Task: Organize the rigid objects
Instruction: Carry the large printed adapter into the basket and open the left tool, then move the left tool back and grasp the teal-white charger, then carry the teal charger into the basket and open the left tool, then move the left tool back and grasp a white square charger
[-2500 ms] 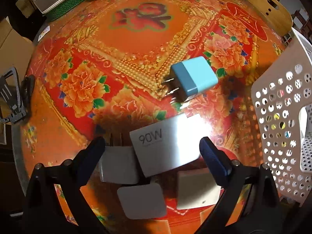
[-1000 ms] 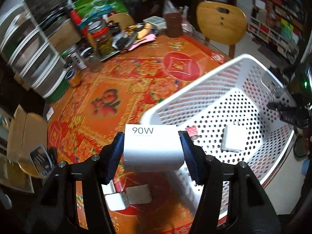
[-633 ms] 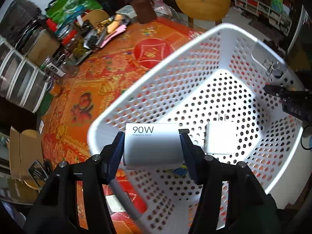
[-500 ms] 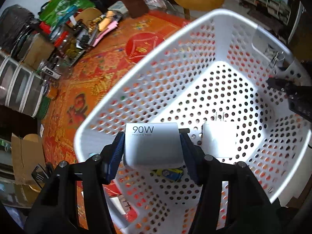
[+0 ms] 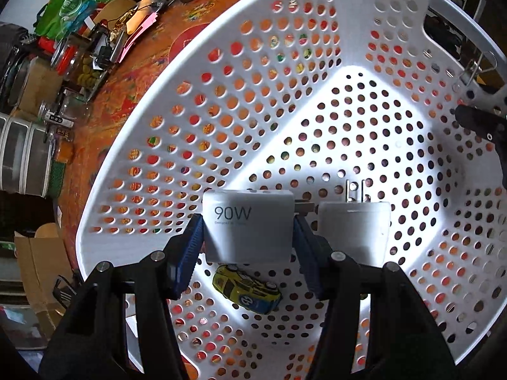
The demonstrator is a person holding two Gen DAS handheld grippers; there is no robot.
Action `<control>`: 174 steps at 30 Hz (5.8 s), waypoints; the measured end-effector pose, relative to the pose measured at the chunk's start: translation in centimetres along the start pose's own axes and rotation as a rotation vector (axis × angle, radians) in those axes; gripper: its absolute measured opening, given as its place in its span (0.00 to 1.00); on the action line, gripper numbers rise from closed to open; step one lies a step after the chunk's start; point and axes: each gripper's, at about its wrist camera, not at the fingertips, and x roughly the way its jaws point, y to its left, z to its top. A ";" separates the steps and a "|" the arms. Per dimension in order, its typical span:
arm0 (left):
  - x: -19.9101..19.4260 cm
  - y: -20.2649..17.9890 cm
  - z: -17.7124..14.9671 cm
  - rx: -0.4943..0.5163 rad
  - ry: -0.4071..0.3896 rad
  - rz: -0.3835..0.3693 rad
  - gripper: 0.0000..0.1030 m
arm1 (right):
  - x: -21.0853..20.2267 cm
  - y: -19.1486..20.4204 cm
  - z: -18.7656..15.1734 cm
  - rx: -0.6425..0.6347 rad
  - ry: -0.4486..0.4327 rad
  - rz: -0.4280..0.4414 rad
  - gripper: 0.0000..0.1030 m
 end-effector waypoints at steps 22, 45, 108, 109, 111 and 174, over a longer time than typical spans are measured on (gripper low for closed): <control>-10.7 9.4 -7.5 -0.136 -0.275 0.057 0.96 | 0.1 0.2 -0.1 -0.002 0.001 -0.003 0.28; 7.7 23.8 -13.6 -0.605 -0.044 -0.193 0.94 | 0.0 -0.2 -0.2 -0.001 0.000 -0.003 0.28; -2.8 4.0 -7.1 -0.157 -0.032 -0.210 0.63 | 0.0 -0.2 -0.2 -0.009 -0.005 0.016 0.29; -2.6 4.0 -7.0 -0.156 -0.022 -0.205 0.63 | 0.0 -0.2 -0.2 -0.010 -0.005 0.016 0.28; -2.2 3.9 -6.7 -0.159 -0.007 -0.200 0.63 | 0.0 -0.2 -0.2 -0.010 -0.005 0.017 0.28; 8.4 24.6 -25.1 -0.767 -0.033 -0.134 0.40 | -0.2 -0.3 -0.2 -0.011 -0.009 0.028 0.28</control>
